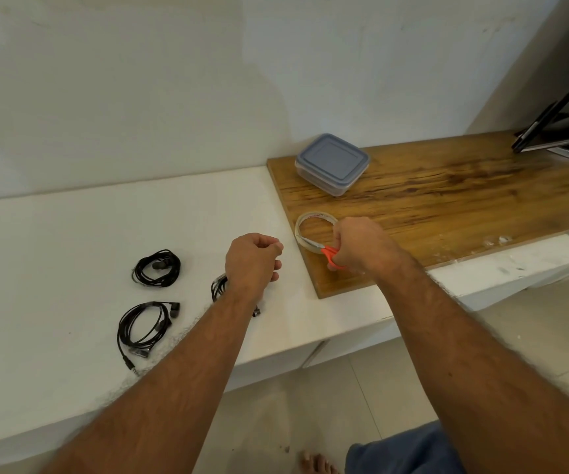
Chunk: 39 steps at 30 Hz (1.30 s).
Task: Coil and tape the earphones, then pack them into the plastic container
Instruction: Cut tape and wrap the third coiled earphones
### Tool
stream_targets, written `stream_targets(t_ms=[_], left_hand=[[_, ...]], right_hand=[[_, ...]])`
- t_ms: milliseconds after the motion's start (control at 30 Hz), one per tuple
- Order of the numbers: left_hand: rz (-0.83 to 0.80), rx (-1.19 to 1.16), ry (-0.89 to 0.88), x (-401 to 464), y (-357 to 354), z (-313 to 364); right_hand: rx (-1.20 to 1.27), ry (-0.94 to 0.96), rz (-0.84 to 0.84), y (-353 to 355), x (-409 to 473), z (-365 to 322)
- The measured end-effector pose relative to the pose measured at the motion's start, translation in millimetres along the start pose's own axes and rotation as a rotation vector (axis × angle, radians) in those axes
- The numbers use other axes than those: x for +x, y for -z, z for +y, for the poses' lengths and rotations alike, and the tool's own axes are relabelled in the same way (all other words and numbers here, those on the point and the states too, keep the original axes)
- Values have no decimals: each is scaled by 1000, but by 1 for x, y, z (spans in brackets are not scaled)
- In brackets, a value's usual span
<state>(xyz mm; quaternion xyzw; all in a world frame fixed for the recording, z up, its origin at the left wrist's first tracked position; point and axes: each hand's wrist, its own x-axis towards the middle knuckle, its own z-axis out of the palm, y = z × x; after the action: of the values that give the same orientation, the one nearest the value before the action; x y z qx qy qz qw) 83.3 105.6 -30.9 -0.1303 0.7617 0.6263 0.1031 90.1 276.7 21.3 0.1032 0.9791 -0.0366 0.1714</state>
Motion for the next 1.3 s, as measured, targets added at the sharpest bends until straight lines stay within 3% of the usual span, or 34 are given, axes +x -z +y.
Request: stream_targets(t_ms=[433, 1300], left_hand=[[16, 22, -7, 0, 4, 4], [-21, 29, -26, -4, 7, 1]], right_hand=[[-32, -15, 56, -4, -3, -6], [-15, 133, 137, -7, 5, -6]])
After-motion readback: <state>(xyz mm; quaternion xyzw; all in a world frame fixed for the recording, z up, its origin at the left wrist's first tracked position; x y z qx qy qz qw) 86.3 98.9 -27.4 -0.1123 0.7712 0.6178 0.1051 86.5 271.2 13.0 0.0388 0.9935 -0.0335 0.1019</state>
